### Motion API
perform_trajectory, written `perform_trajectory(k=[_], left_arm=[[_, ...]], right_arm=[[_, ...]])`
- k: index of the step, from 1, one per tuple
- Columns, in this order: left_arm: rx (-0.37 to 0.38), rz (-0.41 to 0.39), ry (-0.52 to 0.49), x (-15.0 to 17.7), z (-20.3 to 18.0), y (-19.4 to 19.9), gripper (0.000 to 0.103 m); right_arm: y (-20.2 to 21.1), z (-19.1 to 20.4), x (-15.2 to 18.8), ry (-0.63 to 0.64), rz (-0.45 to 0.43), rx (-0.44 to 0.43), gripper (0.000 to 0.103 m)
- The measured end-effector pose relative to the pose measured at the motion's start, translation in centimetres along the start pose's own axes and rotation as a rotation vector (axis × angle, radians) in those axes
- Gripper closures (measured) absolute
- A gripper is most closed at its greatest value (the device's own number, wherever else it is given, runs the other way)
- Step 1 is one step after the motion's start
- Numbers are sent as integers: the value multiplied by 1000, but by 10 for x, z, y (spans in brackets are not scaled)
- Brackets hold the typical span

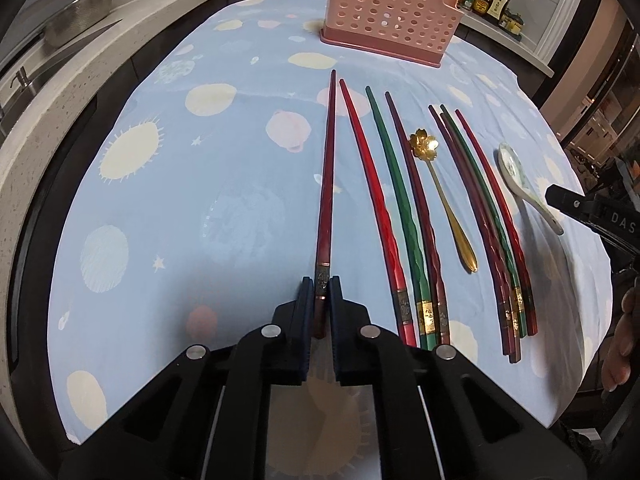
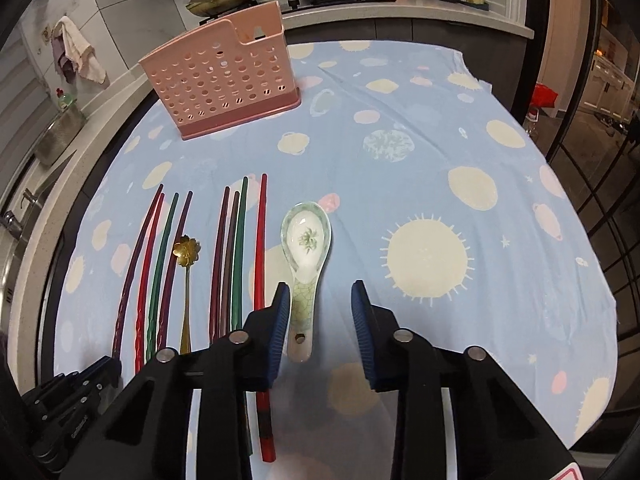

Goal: Organize utensils
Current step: 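Grasp a dark red chopstick with the left tool while the right tool grasps the white ceramic spoon, then lift the chopstick with the left tool while the right tool lifts the spoon toward the pink holder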

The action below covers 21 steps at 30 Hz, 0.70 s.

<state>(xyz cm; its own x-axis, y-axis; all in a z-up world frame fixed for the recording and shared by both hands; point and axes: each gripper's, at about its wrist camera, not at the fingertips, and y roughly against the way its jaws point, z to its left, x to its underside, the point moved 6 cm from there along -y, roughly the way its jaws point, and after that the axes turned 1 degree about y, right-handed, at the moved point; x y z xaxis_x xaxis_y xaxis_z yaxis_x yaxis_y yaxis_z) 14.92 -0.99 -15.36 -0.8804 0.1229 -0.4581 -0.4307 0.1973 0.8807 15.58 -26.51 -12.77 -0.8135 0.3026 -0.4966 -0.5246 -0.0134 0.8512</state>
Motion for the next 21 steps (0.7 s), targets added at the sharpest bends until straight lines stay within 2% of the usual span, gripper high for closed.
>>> perform_trajectory(k=[7,15,21], left_arm=[[-2,-2,-3,-1,0,-1,95],[-2,-7,-5,-3,0,-2,95],[-1,-14,-5,-2,-1,-3,95]], right_arm=[[-21,1,10,-14,56,-32,91],[-26,8,13,-15,66,-65,91],[-26,10,17,5,52,-47,93]])
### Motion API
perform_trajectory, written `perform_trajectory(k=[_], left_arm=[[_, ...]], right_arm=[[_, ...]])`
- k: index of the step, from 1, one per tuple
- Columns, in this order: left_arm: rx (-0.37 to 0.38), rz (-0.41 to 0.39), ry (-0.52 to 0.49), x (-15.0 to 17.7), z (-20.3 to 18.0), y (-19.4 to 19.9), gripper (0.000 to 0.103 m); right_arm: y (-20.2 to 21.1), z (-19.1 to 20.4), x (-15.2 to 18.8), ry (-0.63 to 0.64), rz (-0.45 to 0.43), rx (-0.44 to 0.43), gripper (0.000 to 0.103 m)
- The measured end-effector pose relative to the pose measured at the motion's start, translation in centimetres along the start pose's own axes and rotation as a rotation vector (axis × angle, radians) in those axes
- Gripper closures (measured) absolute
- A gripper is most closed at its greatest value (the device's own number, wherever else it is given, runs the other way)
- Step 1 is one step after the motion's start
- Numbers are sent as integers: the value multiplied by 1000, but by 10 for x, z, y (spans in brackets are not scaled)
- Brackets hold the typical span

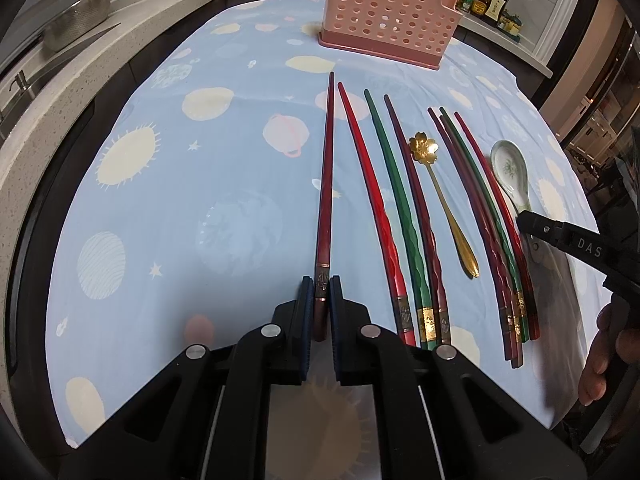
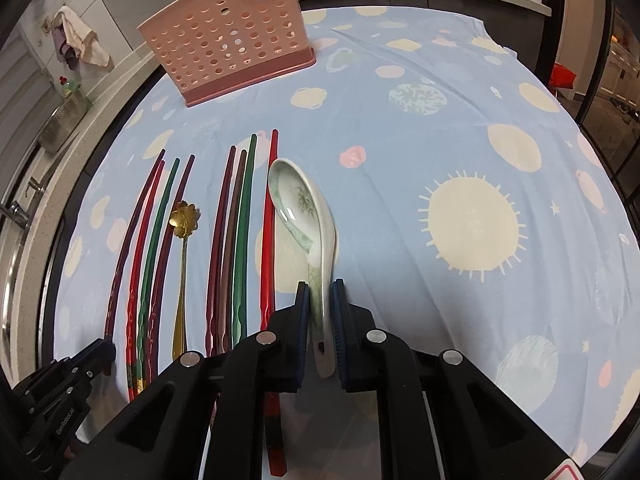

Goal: Organize utensils
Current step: 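Lift the chopstick with the left tool while the right tool lifts the spoon toward the pink holder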

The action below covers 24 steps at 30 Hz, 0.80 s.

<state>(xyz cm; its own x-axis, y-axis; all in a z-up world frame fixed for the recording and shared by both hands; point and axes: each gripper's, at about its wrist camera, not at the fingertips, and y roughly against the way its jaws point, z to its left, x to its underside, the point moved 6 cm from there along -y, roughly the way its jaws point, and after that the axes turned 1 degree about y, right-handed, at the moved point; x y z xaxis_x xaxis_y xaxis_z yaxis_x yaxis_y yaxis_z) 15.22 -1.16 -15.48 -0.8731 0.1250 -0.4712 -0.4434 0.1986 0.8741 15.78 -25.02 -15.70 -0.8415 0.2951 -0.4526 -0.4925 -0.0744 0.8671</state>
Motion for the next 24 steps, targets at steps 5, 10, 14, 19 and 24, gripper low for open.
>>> perform_trajectory(k=[5,10,14,19,24], left_arm=[[5,-6,-1,0,0,1,95],[26,-8,19,-1,2,7,96],[29,-39,28,-2,6,21,96],[38,-99,39,-11,9,47,96],[47,-179,46,-31,9,76,96]], right_arm=[[3,-1,1,-13,0,-9,94],[19,-3,3,-17,-27,-7,94],[40,-5,-1,-12,-74,6,96],[65,-4,-8,-8,-128,5,97],[84,1,-17,3,-167,-12,97]])
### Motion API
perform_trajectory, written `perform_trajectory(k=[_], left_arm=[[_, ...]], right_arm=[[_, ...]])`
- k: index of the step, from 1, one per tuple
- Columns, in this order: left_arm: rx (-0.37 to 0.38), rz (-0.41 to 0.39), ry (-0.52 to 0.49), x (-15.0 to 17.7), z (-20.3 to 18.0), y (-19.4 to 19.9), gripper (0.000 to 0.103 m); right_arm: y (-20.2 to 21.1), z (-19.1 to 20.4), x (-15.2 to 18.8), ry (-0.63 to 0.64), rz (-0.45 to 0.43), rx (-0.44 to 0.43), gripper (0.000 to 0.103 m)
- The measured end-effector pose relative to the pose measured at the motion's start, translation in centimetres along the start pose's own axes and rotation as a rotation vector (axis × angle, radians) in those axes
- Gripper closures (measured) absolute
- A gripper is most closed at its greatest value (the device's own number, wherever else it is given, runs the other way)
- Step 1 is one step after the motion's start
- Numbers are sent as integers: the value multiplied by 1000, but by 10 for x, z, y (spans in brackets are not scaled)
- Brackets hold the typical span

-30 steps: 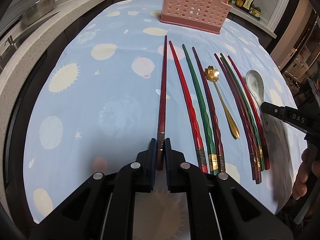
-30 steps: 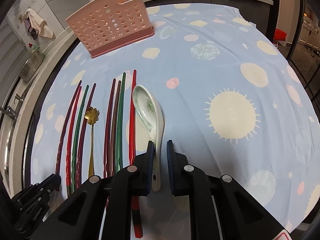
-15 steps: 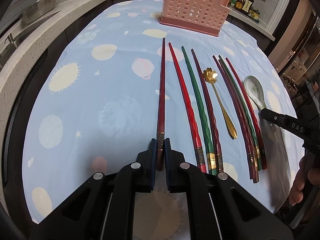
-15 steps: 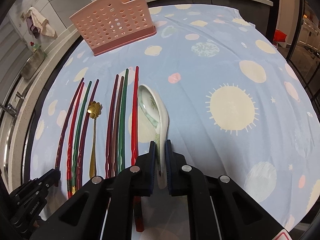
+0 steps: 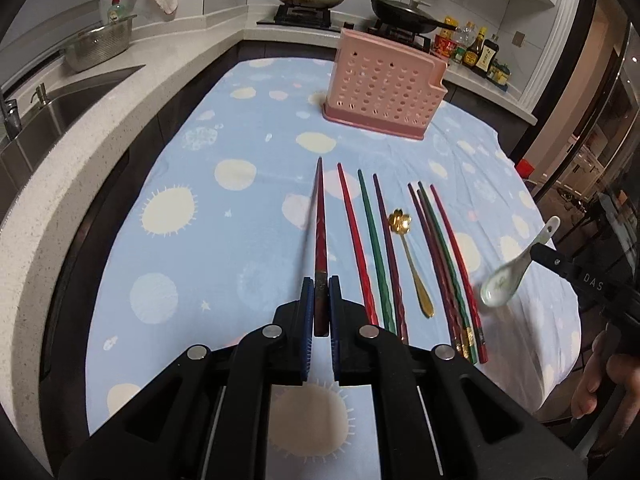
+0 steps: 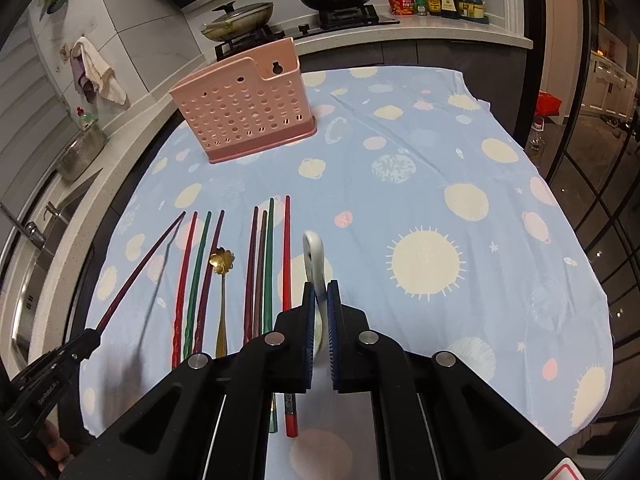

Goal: Organize utensils
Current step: 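Lift the chopstick with the left tool while the right tool lifts the spoon toward the pink holder, then lower the chopstick into the pink holder and open the left tool while the right tool releases the spoon there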

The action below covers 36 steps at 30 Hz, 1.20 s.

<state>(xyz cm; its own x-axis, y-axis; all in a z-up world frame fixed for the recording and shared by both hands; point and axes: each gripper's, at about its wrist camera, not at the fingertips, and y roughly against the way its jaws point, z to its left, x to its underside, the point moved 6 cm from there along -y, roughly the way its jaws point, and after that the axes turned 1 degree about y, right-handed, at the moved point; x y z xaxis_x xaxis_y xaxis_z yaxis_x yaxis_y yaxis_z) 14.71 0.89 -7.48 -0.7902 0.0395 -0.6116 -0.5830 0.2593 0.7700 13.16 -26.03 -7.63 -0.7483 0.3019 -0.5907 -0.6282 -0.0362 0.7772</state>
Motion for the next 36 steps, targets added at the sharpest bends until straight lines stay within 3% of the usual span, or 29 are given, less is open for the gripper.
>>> perform_trajectory(k=[6,13,19,27,31,36], left_arm=[[3,-114,-9,-46,-4,26,96],[0,-267,-29,-128,-10,54,96],[-9,-384,-64,-201,-21,74,96],[42,-532,-72,-290,-45,95,96],[28,-596,-76,-333,-60,91,96],[42,-590,-62,-369,-68,62,96]], right_arm=[[15,8,-22,18,-53,-24,98],[20,14,-69,32,-115,-48,98],[16,14,-125,19,-169,-71,98],[-3,20,-217,9,-240,-88,98],[-20,28,-254,16,-264,-82,98],[-49,35,-282,25,-254,-71,98]])
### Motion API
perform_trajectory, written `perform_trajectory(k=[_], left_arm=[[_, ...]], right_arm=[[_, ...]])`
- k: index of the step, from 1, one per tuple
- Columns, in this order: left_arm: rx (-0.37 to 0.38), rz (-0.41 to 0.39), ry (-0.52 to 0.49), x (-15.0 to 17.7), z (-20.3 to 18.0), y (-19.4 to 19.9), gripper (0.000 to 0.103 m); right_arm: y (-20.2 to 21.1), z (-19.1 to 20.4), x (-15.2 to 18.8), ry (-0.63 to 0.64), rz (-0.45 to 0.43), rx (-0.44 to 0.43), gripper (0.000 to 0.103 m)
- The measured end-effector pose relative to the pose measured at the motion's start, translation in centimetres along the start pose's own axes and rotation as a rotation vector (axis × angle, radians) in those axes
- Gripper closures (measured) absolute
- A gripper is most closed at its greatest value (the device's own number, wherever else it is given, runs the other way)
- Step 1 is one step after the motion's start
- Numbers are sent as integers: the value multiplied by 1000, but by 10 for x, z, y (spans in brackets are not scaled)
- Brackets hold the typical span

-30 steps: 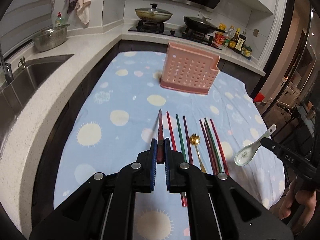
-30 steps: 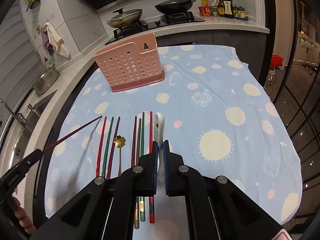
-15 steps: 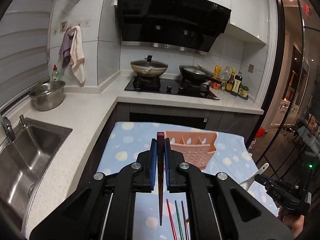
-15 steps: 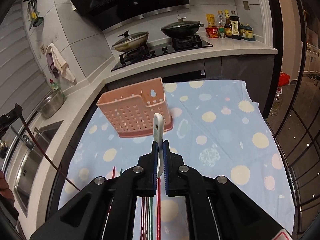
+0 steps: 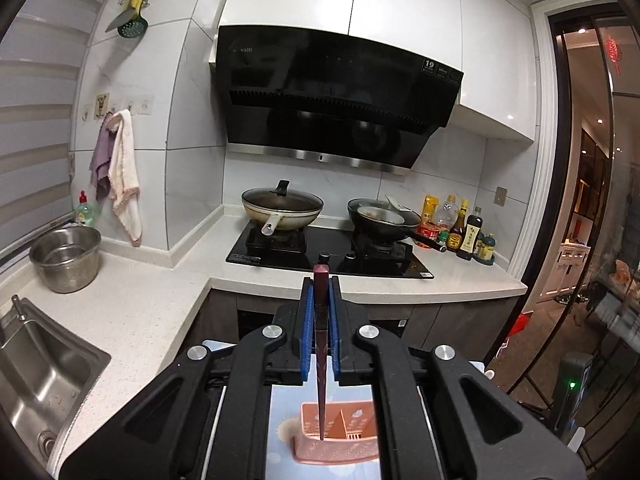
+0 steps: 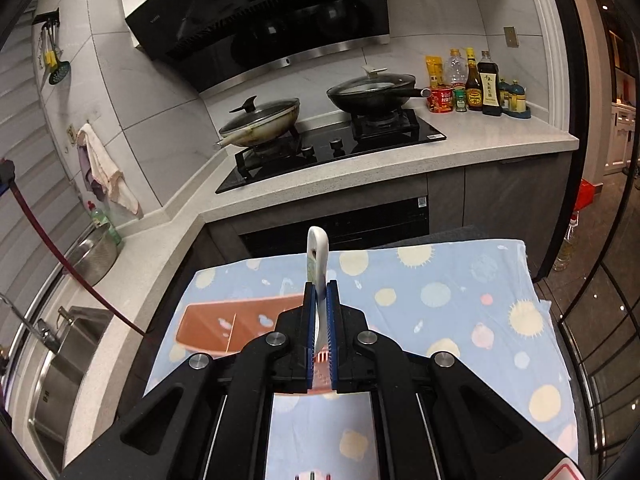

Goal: Organize utensils
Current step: 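Lower the chopstick into the pink holder and open the left tool while the right tool releases the spoon there, then grasp a red chopstick with the left tool while the right tool grasps another red chopstick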

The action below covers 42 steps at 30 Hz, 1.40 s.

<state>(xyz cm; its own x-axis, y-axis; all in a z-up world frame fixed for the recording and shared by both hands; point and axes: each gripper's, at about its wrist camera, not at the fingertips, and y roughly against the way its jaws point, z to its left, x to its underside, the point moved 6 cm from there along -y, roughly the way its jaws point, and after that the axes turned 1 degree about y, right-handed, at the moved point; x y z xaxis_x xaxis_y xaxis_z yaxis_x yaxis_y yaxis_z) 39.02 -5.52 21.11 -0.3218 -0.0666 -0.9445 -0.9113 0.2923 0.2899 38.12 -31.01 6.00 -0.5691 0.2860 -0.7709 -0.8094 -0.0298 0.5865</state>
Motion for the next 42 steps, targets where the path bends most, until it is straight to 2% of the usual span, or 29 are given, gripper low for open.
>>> perform_trajectory(k=[4,11,16,18,20,22,24,32,42], left_arm=[[2,28,5,6,1,-33,96],[-10,132,24,47,11,-77,96],[-21,182,32,70,18,-93,95],[-28,197,47,76,23,-96,95],[-43,209,59,81,29,-98,89],[-56,214,72,84,33,-98,69],[-67,215,75,86,37,-94,64],[-91,227,60,97,46,-68,63],[-95,274,20,133,35,-14,63]], right_arm=[[-29,0,2,7,41,14,98],[-69,-6,21,6,118,31,98],[-83,-7,32,17,149,35,97],[-81,-7,33,17,133,46,96],[-79,-5,33,31,123,52,92],[-74,-5,32,35,111,58,88],[-68,-4,31,35,100,60,82],[-31,-4,39,30,75,58,78],[30,8,86,46,81,31,74]])
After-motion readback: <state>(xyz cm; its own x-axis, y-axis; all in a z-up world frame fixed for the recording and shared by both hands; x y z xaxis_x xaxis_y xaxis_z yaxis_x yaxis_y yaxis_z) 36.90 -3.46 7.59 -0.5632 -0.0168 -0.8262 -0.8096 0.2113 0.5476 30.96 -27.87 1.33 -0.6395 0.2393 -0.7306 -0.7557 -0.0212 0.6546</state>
